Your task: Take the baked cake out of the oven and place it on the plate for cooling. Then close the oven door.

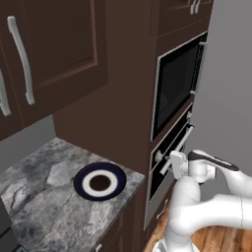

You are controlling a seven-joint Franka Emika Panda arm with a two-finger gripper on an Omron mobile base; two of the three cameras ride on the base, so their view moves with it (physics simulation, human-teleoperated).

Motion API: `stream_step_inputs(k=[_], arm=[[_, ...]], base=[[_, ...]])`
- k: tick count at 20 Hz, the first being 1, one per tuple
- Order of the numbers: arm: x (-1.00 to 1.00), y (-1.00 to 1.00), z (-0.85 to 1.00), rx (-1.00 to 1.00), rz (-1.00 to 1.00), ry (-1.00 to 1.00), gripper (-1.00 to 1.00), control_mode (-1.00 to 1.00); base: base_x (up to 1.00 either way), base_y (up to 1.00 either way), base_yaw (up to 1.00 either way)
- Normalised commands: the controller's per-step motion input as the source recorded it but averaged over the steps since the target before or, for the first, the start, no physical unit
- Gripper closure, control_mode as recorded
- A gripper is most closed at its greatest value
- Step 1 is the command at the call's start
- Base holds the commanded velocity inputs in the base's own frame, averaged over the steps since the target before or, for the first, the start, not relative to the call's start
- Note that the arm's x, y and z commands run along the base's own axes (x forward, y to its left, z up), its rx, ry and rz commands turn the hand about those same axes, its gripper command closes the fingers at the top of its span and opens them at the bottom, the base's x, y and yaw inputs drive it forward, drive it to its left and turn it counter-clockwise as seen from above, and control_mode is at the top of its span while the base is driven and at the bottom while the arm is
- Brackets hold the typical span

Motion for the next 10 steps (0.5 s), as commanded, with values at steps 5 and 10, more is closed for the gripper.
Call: stream_step_inputs(k=[5,10], arm=[[0.5,0.31,-0.29,0.0,0.0,0.0,1.0,-1.0],[0.43,0.31,-0.31,0.0,0.0,0.0,1.0,-1.0]], base=[[0.0,0.0,0.0],[0.0,0.0,0.0]])
